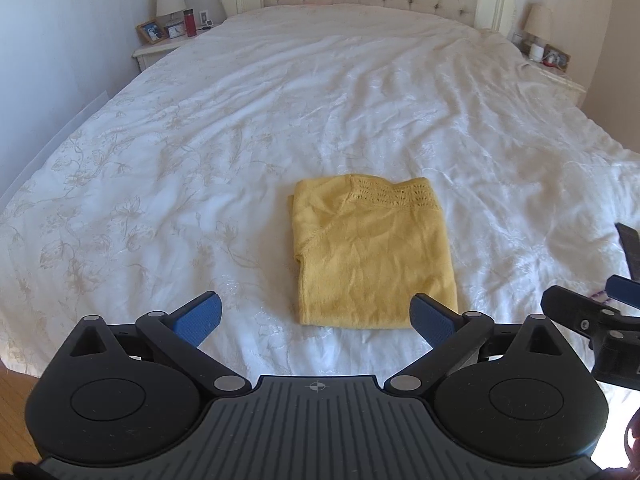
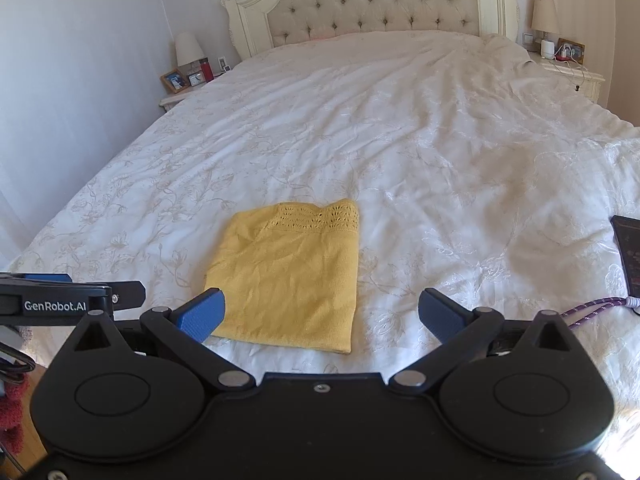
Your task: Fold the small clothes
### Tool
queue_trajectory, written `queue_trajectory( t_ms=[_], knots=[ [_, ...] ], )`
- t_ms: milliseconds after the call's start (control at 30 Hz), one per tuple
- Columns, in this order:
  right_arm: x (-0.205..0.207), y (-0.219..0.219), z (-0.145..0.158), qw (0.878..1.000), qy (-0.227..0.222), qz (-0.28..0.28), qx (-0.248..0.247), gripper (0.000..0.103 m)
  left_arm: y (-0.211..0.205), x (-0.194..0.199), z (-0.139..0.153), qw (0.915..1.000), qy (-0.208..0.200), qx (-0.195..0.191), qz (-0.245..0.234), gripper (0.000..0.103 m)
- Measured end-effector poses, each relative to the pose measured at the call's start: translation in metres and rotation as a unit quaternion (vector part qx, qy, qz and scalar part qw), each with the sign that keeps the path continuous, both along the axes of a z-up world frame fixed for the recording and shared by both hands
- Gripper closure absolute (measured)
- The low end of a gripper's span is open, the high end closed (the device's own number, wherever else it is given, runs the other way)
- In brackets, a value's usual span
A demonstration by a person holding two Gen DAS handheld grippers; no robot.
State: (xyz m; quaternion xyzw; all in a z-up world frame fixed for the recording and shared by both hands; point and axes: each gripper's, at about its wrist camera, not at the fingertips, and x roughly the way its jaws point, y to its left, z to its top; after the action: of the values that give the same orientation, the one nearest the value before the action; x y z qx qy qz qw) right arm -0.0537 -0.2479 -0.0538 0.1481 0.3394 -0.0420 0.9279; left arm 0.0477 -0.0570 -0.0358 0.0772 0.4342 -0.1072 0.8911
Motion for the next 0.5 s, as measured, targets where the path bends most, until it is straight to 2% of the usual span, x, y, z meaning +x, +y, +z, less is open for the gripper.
queue_trajectory(
  t_ms=[267, 500],
  knots=[
    [-0.007, -0.001, 0.001, 0.999, 0.013, -0.011, 0.033, 0.001, 0.001, -0.016, -0.002, 0.9998, 0.005, 0.020, 0.002, 0.002],
    [-0.008, 0.007, -0.002, 0.999, 0.032, -0.014, 0.024, 0.001, 0.008, -0.017, -0.008, 0.9993, 0.029, 0.021, 0.011, 0.002]
  ],
)
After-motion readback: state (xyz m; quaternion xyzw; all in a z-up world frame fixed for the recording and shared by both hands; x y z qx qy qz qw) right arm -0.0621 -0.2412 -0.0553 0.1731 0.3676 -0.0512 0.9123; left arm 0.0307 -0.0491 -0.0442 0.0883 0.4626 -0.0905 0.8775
